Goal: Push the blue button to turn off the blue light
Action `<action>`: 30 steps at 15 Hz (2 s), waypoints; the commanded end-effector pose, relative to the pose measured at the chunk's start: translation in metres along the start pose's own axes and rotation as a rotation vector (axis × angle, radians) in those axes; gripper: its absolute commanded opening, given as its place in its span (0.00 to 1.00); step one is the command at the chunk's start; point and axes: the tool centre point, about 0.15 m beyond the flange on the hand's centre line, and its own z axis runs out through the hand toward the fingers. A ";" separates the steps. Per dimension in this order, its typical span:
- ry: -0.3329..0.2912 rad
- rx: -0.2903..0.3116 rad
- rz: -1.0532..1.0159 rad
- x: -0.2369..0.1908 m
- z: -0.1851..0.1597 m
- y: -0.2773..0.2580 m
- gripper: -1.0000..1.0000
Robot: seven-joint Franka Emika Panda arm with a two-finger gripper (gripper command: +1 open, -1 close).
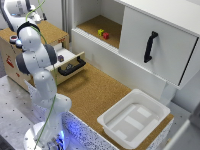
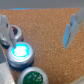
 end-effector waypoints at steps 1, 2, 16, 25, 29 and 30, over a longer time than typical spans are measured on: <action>-0.008 0.011 -0.076 0.034 0.026 -0.022 1.00; -0.007 0.022 -0.105 0.037 0.027 -0.026 1.00; -0.087 0.104 -0.347 0.055 0.063 -0.023 0.00; -0.155 0.063 -0.389 0.030 0.059 -0.033 0.00; -0.168 0.010 -0.427 0.034 0.034 -0.041 0.00; -0.184 -0.002 -0.443 0.034 0.031 -0.046 0.00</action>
